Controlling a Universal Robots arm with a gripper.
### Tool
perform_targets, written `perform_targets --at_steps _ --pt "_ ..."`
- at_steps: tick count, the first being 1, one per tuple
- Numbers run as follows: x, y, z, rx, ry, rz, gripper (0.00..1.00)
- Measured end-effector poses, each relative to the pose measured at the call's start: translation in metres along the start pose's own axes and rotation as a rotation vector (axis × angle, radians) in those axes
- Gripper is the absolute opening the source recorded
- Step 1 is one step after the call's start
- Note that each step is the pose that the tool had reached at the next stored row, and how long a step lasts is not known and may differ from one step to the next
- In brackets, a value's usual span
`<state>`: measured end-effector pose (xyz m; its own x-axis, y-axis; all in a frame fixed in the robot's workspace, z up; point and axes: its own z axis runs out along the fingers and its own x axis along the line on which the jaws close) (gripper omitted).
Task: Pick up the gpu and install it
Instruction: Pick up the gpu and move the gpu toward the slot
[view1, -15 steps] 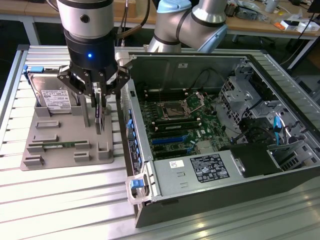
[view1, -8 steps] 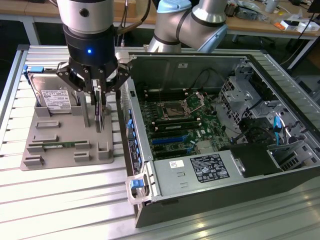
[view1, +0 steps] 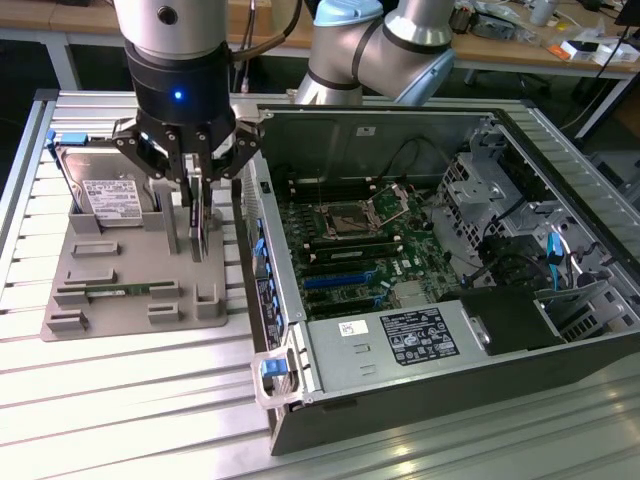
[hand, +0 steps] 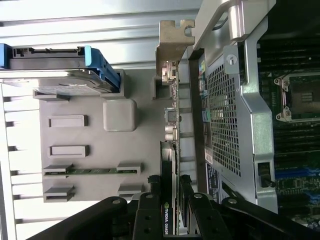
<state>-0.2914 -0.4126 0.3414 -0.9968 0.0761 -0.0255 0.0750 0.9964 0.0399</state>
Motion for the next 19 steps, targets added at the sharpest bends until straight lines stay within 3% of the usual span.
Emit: perform_targets --at_steps 19 --pt "0.000 0.0006 -0.0148 0.0002 0.0002 0.000 0.26"
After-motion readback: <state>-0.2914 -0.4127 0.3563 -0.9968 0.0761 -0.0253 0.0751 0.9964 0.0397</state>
